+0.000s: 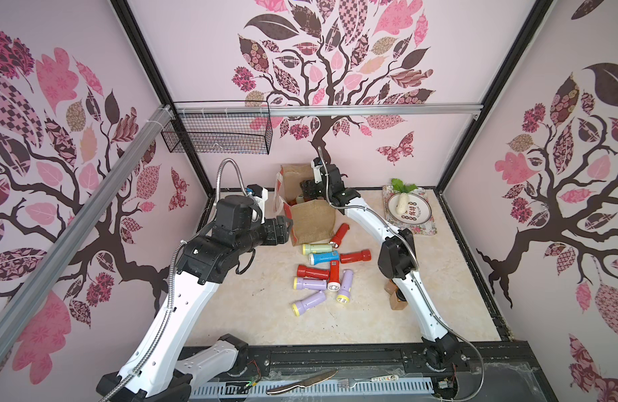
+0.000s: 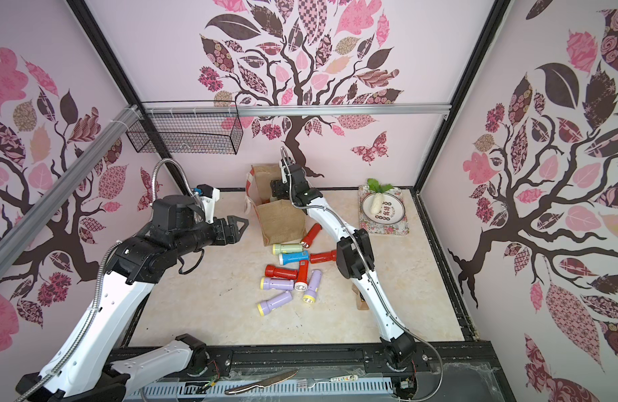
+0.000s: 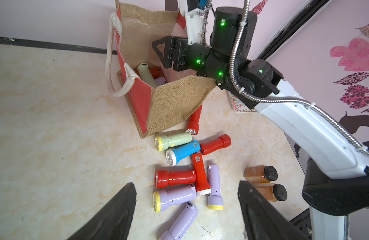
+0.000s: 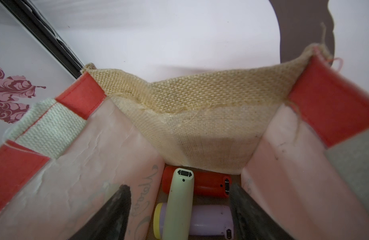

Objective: Put the flashlights into the tote bags
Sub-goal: Place the flashlight in the canvas bag, then pick up the flashlight from the center of the board.

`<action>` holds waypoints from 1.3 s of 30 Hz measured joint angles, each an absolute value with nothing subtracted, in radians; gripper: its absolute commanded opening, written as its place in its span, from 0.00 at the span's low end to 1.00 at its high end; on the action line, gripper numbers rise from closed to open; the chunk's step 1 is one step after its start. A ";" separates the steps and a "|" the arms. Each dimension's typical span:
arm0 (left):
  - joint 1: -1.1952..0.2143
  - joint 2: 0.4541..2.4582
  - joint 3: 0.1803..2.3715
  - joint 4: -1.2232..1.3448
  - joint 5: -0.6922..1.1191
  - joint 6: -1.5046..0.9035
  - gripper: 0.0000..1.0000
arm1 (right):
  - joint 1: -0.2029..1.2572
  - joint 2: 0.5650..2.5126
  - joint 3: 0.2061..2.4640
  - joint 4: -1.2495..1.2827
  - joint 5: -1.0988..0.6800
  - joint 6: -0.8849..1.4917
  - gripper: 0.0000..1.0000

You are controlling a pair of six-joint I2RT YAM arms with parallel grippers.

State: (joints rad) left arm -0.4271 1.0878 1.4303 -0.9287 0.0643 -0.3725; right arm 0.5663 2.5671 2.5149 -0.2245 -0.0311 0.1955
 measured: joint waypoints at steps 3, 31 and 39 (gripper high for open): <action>-0.427 1.072 1.387 -0.938 0.066 -0.387 0.80 | 0.572 2.551 2.515 -0.229 -0.033 0.194 0.86; -0.427 0.847 1.087 -0.926 0.153 -0.366 0.81 | 0.699 1.940 2.147 -0.630 0.088 0.120 0.99; -0.431 0.876 1.057 -0.964 0.154 -0.321 0.82 | 0.700 1.586 1.763 -0.633 0.113 0.124 1.00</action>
State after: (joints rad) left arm -0.4313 0.8764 1.0573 -0.9638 0.1535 -0.3206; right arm 0.7002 1.5856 1.7634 -0.6327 0.1131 0.1242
